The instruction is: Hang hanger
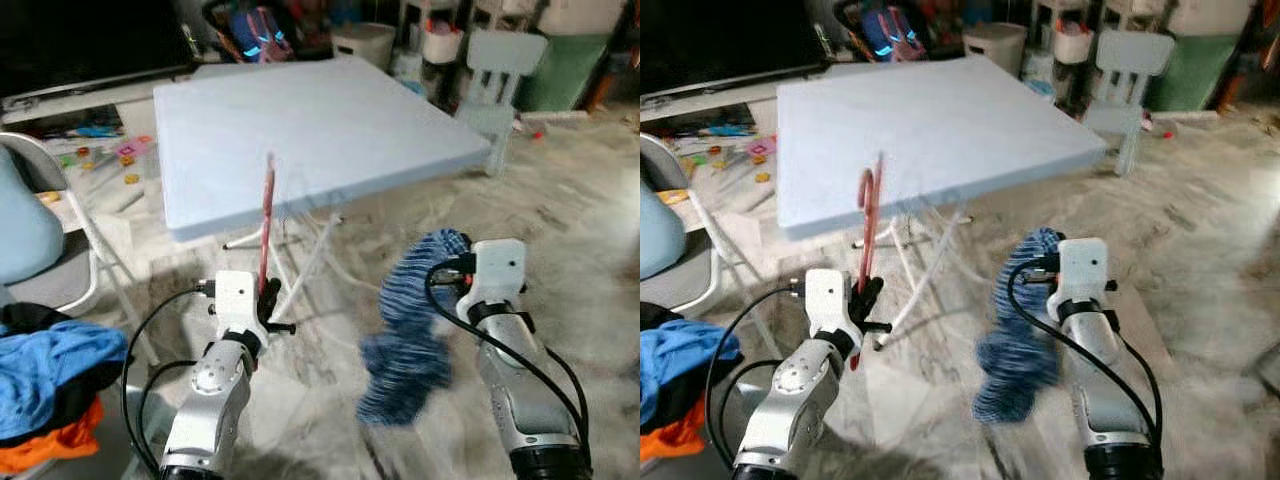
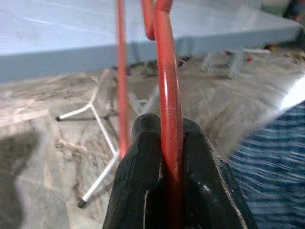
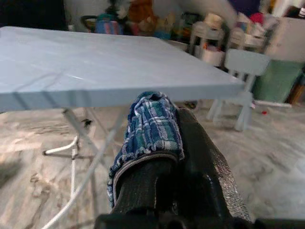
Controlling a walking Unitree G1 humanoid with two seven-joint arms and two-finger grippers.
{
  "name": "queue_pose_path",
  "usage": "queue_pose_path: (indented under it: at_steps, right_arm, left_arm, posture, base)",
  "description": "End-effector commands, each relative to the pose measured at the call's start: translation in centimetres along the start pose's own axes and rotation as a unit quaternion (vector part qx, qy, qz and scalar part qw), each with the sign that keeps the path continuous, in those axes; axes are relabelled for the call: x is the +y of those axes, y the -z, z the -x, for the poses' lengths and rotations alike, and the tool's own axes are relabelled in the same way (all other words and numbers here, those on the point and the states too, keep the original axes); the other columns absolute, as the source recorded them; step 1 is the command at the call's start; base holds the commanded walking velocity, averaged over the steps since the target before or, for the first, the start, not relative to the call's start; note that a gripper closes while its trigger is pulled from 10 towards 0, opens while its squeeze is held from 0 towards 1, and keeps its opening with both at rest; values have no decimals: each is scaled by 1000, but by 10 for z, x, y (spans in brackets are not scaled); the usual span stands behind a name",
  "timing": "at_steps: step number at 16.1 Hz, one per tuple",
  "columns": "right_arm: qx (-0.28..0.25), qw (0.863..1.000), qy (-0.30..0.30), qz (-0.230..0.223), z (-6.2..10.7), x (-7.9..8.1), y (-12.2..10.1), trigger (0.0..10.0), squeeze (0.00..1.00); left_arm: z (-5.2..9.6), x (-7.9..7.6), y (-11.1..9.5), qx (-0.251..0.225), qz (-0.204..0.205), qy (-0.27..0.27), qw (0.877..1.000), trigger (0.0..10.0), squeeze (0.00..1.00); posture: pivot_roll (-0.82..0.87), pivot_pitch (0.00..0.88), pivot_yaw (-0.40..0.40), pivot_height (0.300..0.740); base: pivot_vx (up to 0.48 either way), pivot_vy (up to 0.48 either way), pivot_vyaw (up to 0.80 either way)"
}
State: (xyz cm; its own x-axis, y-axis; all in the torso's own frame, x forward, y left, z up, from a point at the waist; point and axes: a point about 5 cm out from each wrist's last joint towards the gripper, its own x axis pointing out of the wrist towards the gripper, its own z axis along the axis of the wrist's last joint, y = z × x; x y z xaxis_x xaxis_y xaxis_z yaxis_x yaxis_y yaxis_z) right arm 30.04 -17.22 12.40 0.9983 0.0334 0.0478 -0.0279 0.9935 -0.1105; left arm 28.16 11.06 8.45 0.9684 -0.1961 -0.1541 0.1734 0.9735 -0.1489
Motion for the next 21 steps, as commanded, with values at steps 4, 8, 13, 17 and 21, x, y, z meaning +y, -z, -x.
queue_pose_path:
  at_steps: [4,8,13,17,21]
  right_arm:
    - [-29,999,-25,-5,-4,14,-14,10000,0]
    - [-39,999,-31,0,-7,16,-19,10000,0]
    - [-56,998,-13,2,-14,9,-28,10000,0]
    - [-67,998,-10,9,-21,6,-35,10000,0]
    - [-71,997,-9,8,-22,5,-36,10000,0]
  left_arm:
    - [1,8,-4,-2,-2,-18,1000,10000,0]
    - [1,11,-6,-4,2,-27,1000,10000,0]
    - [0,8,-10,-8,6,-25,1000,10000,0]
    - [-3,2,-19,-21,7,-17,1000,10000,0]
    - [-3,3,-16,-15,9,-22,1000,10000,0]
  posture:
    - [-31,73,19,740]
    - [-26,77,18,740]
    - [-20,73,19,740]
    - [-18,62,14,740]
    - [-16,59,7,740]
  base:
    - [398,0,581]
    - [373,0,238]
    - [359,0,0]
    - [357,0,0]
    - [346,0,0]
